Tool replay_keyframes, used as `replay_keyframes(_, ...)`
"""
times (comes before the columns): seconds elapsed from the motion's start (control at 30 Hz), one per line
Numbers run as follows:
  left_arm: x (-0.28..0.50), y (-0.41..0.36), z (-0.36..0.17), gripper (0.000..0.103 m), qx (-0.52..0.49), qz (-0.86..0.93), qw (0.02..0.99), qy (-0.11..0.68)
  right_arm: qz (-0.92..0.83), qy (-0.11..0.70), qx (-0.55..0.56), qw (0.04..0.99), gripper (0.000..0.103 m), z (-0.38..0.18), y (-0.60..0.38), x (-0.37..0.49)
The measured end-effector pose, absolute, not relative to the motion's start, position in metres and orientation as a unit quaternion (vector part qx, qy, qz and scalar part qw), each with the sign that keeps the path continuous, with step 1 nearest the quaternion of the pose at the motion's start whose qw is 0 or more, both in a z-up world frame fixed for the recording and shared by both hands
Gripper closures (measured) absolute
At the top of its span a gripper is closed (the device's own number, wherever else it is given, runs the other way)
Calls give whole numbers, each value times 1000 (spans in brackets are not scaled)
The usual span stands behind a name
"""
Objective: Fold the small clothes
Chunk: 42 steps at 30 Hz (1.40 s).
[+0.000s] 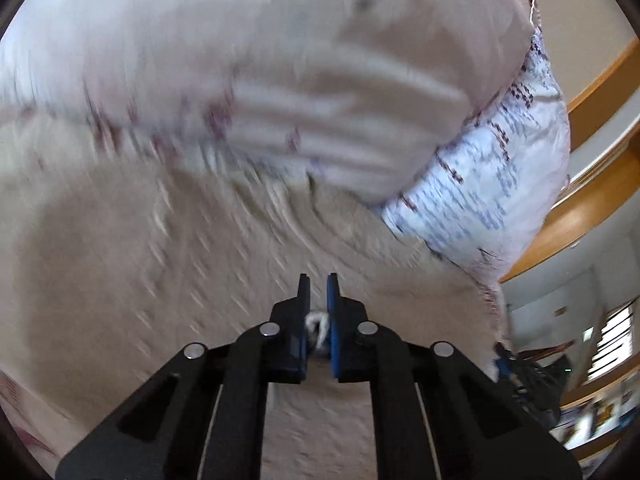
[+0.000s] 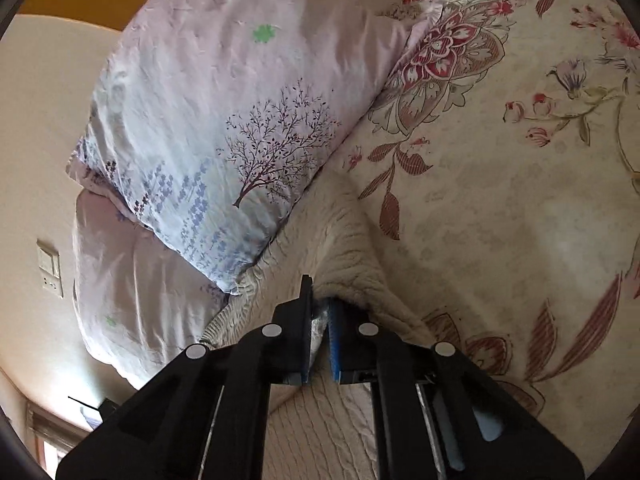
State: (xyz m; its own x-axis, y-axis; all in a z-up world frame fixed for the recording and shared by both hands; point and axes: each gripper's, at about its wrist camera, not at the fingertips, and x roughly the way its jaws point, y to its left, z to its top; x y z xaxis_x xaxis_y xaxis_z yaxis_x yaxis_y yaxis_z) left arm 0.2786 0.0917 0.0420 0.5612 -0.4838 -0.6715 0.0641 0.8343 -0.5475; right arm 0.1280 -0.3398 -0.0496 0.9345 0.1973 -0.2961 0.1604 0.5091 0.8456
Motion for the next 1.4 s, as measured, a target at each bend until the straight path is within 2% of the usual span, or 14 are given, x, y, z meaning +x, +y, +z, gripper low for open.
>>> replay_keyframes(0.13,297,99,36,97,-169,-127,857,471,-9,198,479,855,96,-55,-338,133)
replay_keyframes(0.17,300,100,28,103,-150,-107,859,479,-19,207,474,856,96,-58,-336,135)
replay_keyframes(0.23,303,103,15,103,-133,-86,862,481,-36,219,472,853,96,-64,-336,138)
replay_keyframes(0.37,298,117,5,102,-178,-94,856,476,-44,238,463,853,89,-62,-333,135)
replay_keyframes(0.43,286,129,13,84,-204,-108,851,472,-55,241,459,854,79,-57,-332,125)
replay_keyframes(0.47,277,136,17,65,-210,-116,852,466,-62,237,453,857,66,-53,-330,116)
replay_keyframes(0.5,266,145,22,50,-215,-119,854,458,-66,229,446,863,59,-49,-328,109)
replay_keyframes(0.57,240,167,30,43,-222,-120,860,444,-70,214,427,876,43,-40,-323,99)
replay_keyframes(0.6,227,178,32,42,-227,-118,859,442,-71,209,415,883,41,-35,-321,95)
replay_keyframes(0.87,141,279,21,44,-314,-15,850,423,63,221,346,910,40,-14,-277,102)
replay_keyframes(1.0,129,305,7,44,-360,4,832,422,207,304,291,883,41,-12,-209,140)
replay_keyframes(1.03,128,308,6,44,-369,8,830,419,231,330,277,872,45,-13,-190,153)
replay_keyframes(1.2,125,320,1,42,-386,26,822,417,194,325,56,924,48,-2,-98,178)
replay_keyframes(1.4,121,336,-10,41,-414,40,808,417,165,329,-100,924,49,-24,-38,191)
